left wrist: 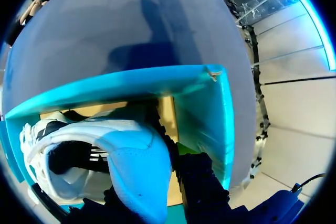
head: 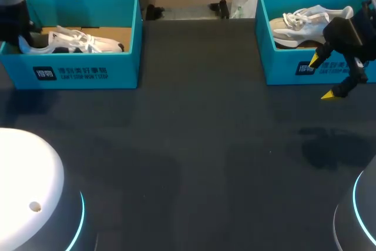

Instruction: Take the shoe out of the shoebox, open the shoe tongue, remove and reinsert the insole, then place the shoe into the shoebox

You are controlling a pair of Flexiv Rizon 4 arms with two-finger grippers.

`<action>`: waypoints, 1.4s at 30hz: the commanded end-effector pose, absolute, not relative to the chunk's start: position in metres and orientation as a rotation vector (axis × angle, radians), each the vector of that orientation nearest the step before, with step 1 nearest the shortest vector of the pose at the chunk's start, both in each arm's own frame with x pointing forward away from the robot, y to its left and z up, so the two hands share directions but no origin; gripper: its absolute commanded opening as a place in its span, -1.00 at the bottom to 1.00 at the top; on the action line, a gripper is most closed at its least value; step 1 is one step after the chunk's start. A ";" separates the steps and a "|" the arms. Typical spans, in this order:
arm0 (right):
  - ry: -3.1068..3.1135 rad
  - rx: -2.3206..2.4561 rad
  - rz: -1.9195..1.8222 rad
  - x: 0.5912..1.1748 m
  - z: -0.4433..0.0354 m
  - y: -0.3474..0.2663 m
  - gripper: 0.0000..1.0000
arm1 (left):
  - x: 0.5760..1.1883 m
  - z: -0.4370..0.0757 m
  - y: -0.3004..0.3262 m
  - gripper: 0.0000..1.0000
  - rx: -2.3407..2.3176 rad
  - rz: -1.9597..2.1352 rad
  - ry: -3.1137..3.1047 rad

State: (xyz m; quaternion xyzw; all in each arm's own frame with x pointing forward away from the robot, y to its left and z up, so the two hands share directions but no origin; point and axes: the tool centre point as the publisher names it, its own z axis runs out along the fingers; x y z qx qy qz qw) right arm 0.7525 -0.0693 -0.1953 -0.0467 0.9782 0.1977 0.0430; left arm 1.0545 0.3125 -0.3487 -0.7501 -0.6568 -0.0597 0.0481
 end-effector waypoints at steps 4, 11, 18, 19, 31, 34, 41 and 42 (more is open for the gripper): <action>2.993 -0.144 0.602 0.753 -0.196 -0.069 1.00 | 1.058 -0.371 0.312 -1.00 -2.260 -0.156 -1.978; 2.993 -0.144 0.602 0.753 -0.196 -0.069 1.00 | 1.057 -0.385 0.311 -1.00 -2.247 -0.151 -1.969; 2.993 -0.144 0.602 0.753 -0.196 -0.069 1.00 | 1.054 -0.388 0.312 -0.08 -2.245 -0.132 -1.956; 2.993 -0.144 0.602 0.753 -0.196 -0.069 1.00 | 1.054 -0.387 0.313 0.35 -2.249 -0.130 -1.953; 2.993 -0.144 0.602 0.753 -0.196 -0.069 1.00 | 1.046 -0.338 0.309 0.52 -2.335 -0.104 -1.950; 2.993 -0.144 0.602 0.753 -0.196 -0.069 1.00 | 1.045 -0.324 0.308 0.37 -2.347 -0.094 -1.961; 2.993 -0.144 0.602 0.753 -0.196 -0.069 1.00 | 1.044 -0.296 0.307 0.41 -2.392 -0.106 -1.974; 2.993 -0.144 0.602 0.753 -0.196 -0.069 1.00 | 1.044 -0.292 0.307 0.40 -2.392 -0.103 -1.978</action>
